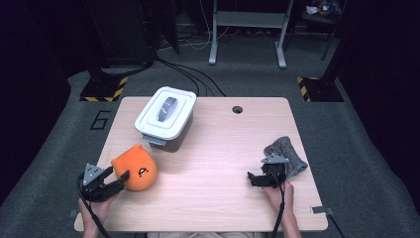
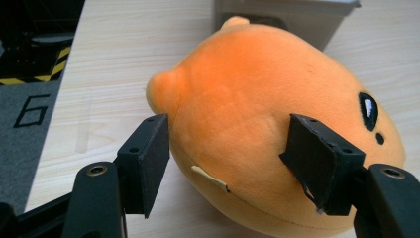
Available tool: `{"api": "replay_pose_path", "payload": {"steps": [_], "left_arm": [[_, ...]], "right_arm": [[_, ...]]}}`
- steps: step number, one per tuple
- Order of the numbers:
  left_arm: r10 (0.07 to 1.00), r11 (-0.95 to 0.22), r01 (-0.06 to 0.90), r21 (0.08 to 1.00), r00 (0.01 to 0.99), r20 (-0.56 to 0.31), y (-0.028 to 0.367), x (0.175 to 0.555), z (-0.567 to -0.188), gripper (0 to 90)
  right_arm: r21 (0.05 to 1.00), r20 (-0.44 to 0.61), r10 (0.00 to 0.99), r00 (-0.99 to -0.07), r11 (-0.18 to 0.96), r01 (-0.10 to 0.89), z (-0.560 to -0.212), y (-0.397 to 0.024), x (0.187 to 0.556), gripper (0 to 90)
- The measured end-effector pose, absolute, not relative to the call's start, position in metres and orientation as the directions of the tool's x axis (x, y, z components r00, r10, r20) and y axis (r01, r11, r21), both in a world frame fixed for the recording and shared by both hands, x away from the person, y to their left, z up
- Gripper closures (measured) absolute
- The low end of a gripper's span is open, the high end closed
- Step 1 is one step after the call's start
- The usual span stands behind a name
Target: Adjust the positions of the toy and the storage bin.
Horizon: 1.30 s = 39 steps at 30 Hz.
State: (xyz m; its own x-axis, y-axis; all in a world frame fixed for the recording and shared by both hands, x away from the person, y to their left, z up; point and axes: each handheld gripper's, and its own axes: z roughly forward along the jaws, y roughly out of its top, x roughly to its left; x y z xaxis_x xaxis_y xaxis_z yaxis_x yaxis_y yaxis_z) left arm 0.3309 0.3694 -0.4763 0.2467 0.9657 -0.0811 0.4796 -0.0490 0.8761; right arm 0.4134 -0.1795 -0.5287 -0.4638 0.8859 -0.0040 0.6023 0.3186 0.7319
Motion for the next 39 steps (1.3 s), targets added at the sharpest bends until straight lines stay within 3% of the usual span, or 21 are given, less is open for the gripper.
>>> {"api": "replay_pose_path", "payload": {"steps": [11, 20, 39], "left_arm": [[0.964, -0.011, 0.512, 0.859, 0.232, -0.126, 0.384, 0.337, -0.473, 28.0], [0.965, -0.005, 0.519, 0.854, 0.226, -0.132, 0.389, 0.337, -0.463, 17.0], [0.964, -0.028, 0.495, 0.869, 0.243, -0.108, 0.385, 0.348, -0.431, 15.0]], "right_arm": [[0.733, -0.005, 0.884, -0.467, 0.321, 0.6, -0.529, -0.18, 0.414, 6.9], [0.732, -0.001, 0.883, -0.47, 0.321, 0.602, -0.529, -0.181, 0.414, 6.9], [0.731, 0.005, 0.888, -0.46, 0.311, 0.608, -0.529, -0.181, 0.413, 6.6]]}}
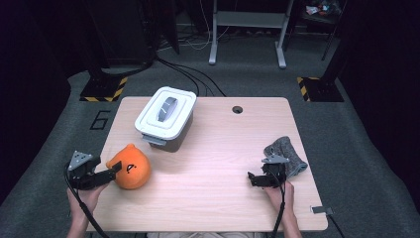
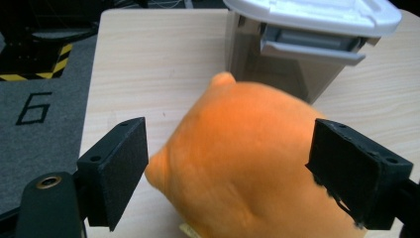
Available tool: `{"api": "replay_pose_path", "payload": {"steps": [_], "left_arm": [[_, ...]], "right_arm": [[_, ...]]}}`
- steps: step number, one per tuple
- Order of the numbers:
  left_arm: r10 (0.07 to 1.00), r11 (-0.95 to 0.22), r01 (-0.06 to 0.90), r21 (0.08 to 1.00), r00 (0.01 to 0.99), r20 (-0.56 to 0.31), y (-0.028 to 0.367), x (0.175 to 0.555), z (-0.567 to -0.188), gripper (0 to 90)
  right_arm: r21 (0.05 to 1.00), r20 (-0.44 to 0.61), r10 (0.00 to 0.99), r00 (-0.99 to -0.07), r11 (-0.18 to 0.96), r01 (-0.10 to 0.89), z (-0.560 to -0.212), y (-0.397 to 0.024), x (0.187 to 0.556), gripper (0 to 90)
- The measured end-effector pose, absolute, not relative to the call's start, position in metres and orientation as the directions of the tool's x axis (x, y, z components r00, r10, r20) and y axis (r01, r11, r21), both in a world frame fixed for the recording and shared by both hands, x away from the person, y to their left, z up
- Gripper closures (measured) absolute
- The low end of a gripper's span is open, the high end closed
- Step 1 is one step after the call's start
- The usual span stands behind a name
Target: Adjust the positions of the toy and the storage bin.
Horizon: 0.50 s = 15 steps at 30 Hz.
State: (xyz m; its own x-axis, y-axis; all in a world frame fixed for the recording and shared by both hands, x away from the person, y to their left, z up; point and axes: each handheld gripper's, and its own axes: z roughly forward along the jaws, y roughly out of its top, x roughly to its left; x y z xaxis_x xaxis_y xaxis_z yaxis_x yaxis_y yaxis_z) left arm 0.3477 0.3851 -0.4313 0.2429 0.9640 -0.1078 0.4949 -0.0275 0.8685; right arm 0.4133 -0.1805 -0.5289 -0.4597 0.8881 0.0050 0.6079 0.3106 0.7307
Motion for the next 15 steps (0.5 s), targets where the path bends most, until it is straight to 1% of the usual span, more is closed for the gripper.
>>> {"api": "replay_pose_path", "payload": {"steps": [7, 15], "left_arm": [[0.957, -0.076, 0.487, 0.87, 0.282, -0.074, 0.37, 0.367, -0.404, 12.5], [0.946, -0.118, 0.503, 0.856, 0.318, -0.057, 0.346, 0.405, -0.386, 9.9]], "right_arm": [[0.732, -0.001, 0.886, -0.464, 0.317, 0.603, -0.529, -0.181, 0.414, 6.6], [0.732, 0.0, 0.886, -0.464, 0.316, 0.603, -0.529, -0.181, 0.414, 6.6]]}}
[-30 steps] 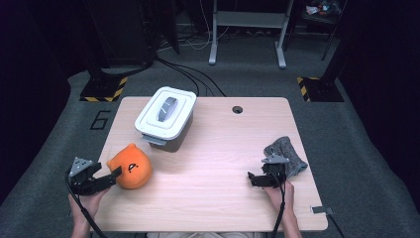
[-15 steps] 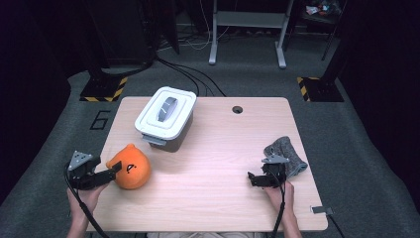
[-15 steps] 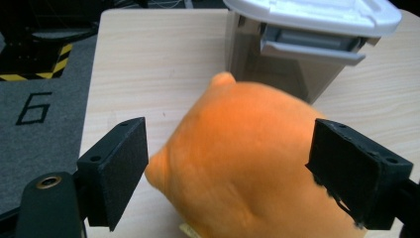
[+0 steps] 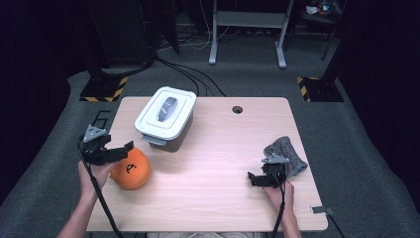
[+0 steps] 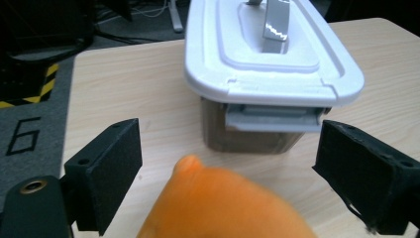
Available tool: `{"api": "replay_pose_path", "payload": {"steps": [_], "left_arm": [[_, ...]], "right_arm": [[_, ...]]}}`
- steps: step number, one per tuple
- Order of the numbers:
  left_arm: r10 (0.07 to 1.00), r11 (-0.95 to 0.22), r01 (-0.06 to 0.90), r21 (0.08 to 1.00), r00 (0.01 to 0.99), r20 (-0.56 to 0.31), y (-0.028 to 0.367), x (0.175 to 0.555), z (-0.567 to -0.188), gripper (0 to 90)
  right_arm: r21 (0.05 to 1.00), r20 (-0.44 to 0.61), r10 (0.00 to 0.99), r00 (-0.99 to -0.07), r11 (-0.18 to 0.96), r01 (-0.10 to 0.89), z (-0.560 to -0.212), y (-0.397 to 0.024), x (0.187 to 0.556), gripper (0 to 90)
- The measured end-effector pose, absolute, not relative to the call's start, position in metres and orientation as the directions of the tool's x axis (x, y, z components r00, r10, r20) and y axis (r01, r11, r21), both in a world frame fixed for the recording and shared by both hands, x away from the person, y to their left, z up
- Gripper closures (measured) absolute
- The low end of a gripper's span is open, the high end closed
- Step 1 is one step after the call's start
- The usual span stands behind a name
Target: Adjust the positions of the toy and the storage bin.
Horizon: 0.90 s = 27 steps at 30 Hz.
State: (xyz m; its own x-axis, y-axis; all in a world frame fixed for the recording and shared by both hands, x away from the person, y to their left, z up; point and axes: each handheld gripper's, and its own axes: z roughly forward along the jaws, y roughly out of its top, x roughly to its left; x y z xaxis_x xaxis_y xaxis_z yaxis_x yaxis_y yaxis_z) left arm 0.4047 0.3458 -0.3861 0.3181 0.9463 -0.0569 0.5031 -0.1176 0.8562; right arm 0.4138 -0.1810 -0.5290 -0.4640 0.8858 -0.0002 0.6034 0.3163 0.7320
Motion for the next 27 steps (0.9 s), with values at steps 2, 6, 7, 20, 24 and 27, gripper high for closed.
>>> {"api": "replay_pose_path", "payload": {"steps": [2, 6, 7, 20, 24, 27], "left_arm": [[0.944, -0.129, 0.506, 0.853, 0.326, -0.051, 0.339, 0.414, -0.384, 9.6], [0.941, -0.152, 0.512, 0.846, 0.337, -0.035, 0.326, 0.432, -0.381, 9.6], [0.941, -0.155, 0.512, 0.845, 0.337, -0.032, 0.323, 0.436, -0.381, 9.6], [0.933, -0.201, 0.548, 0.812, 0.36, -0.011, 0.293, 0.485, -0.378, 8.0], [0.931, -0.214, 0.551, 0.806, 0.365, -0.002, 0.287, 0.494, -0.379, 7.8], [0.931, -0.229, 0.548, 0.805, 0.364, 0.017, 0.28, 0.502, -0.379, 9.8]], "right_arm": [[0.732, 0.001, 0.886, -0.463, 0.315, 0.605, -0.529, -0.181, 0.414, 6.6], [0.731, 0.002, 0.887, -0.462, 0.314, 0.606, -0.529, -0.181, 0.414, 6.6], [0.732, 0.0, 0.886, -0.464, 0.316, 0.603, -0.529, -0.181, 0.414, 6.6], [0.73, 0.006, 0.888, -0.459, 0.309, 0.609, -0.529, -0.18, 0.413, 6.7], [0.731, 0.004, 0.888, -0.46, 0.311, 0.607, -0.529, -0.18, 0.413, 6.7], [0.731, 0.004, 0.888, -0.46, 0.312, 0.607, -0.529, -0.18, 0.413, 6.7]]}}
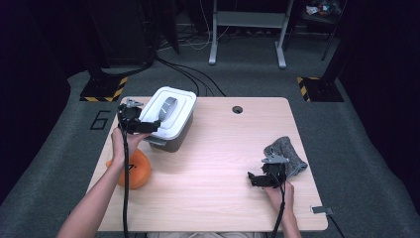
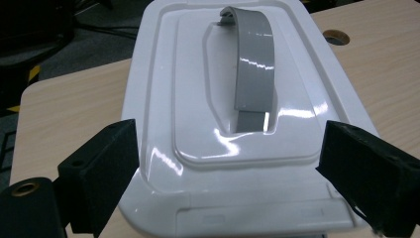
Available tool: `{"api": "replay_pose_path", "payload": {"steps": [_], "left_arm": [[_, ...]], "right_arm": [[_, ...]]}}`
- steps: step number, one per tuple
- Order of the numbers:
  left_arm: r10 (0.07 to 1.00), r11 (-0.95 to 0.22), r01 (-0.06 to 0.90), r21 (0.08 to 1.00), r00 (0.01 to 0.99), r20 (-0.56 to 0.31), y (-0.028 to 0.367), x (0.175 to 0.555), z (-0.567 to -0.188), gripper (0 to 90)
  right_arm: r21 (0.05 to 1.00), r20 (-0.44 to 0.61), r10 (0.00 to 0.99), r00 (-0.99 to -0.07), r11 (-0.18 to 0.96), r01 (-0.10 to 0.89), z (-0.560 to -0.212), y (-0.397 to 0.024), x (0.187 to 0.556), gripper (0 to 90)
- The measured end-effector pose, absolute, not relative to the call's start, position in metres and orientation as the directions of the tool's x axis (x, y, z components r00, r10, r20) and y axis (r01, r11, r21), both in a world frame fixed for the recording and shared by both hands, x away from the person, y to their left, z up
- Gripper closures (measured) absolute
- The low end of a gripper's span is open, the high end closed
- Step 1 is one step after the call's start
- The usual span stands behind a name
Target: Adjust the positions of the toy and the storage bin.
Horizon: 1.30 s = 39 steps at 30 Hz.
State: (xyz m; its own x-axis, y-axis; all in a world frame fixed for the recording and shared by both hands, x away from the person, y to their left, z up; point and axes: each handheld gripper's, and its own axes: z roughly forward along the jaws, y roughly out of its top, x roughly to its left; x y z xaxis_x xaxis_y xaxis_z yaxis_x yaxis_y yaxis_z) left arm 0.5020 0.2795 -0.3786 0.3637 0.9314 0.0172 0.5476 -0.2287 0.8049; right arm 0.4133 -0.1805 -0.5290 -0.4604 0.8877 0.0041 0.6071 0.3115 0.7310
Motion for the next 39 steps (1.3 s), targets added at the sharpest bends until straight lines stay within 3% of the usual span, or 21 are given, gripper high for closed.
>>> {"api": "replay_pose_path", "payload": {"steps": [12, 21, 33, 39], "left_arm": [[0.921, -0.299, 0.561, 0.772, 0.381, 0.08, 0.255, 0.527, -0.387, 20.5], [0.92, -0.308, 0.547, 0.779, 0.381, 0.096, 0.248, 0.538, -0.392, 43.1], [0.906, -0.362, 0.536, 0.762, 0.396, 0.151, 0.237, 0.544, -0.394, 64.6], [0.897, -0.359, 0.517, 0.777, 0.42, 0.135, 0.238, 0.545, -0.395, 66.1]], "right_arm": [[0.73, 0.007, 0.889, -0.458, 0.308, 0.61, -0.529, -0.18, 0.413, 6.7], [0.731, 0.005, 0.888, -0.46, 0.311, 0.608, -0.529, -0.18, 0.413, 6.8], [0.731, 0.004, 0.889, -0.459, 0.31, 0.607, -0.529, -0.18, 0.413, 7.1], [0.731, 0.005, 0.889, -0.458, 0.31, 0.608, -0.529, -0.18, 0.413, 7.2]]}}
